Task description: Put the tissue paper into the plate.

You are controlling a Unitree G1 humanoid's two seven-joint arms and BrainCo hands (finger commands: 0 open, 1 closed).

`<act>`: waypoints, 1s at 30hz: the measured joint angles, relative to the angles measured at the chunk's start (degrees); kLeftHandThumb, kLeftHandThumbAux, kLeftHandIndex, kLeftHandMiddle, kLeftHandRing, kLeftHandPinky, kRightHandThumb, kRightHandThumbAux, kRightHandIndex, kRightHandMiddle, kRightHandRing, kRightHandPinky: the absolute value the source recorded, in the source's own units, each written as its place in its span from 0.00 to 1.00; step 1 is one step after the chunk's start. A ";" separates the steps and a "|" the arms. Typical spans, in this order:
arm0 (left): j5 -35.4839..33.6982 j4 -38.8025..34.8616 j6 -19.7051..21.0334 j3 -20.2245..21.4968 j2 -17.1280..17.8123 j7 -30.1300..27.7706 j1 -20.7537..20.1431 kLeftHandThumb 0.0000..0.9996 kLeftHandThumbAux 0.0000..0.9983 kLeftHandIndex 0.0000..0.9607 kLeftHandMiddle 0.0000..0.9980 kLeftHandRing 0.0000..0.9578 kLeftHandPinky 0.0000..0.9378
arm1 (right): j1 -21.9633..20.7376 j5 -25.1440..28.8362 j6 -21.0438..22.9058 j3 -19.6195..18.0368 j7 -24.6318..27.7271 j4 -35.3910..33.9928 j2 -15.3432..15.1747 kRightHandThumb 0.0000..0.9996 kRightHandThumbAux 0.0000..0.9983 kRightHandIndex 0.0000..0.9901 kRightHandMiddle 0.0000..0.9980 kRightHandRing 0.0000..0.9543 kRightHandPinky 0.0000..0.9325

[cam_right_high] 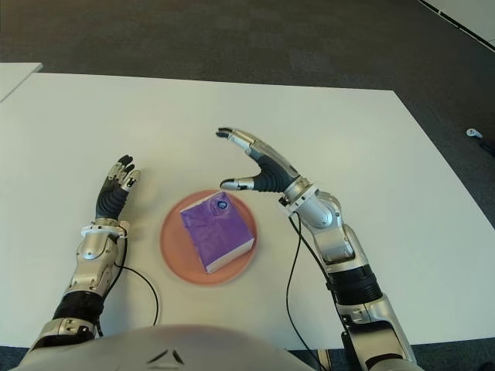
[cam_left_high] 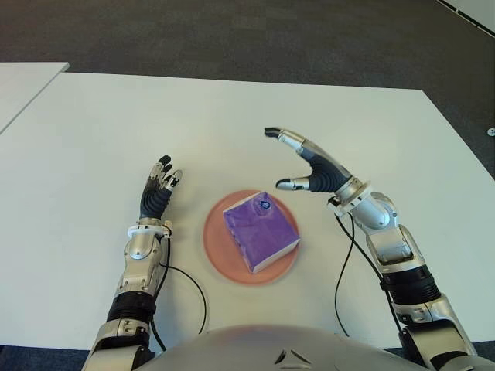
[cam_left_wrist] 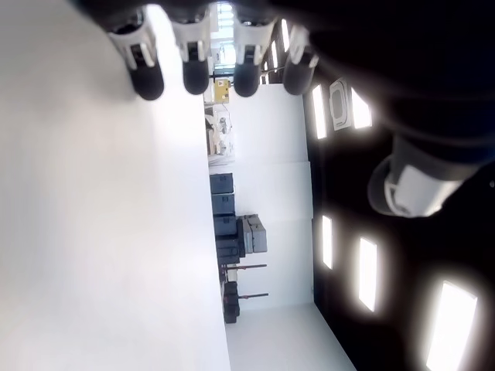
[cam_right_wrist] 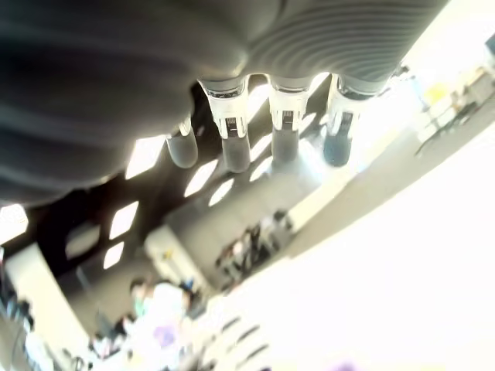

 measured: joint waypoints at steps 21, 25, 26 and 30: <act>-0.42 0.16 -0.15 0.61 -0.28 0.00 -0.22 0.00 0.47 0.00 0.00 0.00 0.00 | -1.90 7.44 -6.74 -10.27 -12.52 14.47 9.97 0.06 0.41 0.00 0.00 0.00 0.00; -0.42 -0.01 -0.16 0.58 -0.28 0.00 -0.24 0.00 0.47 0.00 0.00 0.00 0.00 | -1.86 11.54 -7.98 -11.64 -12.21 14.85 11.63 0.04 0.44 0.00 0.00 0.00 0.00; -0.42 -0.02 -0.16 0.58 -0.28 0.00 -0.24 0.00 0.47 0.00 0.00 0.00 0.00 | -1.79 12.12 -8.11 -11.87 -12.07 14.86 11.83 0.03 0.44 0.00 0.00 0.00 0.00; -0.43 -0.09 -0.10 0.58 -0.28 0.00 -0.18 0.00 0.47 0.00 0.00 0.00 0.00 | -0.55 15.27 -8.21 -13.01 -11.76 14.58 13.16 0.01 0.47 0.00 0.00 0.00 0.00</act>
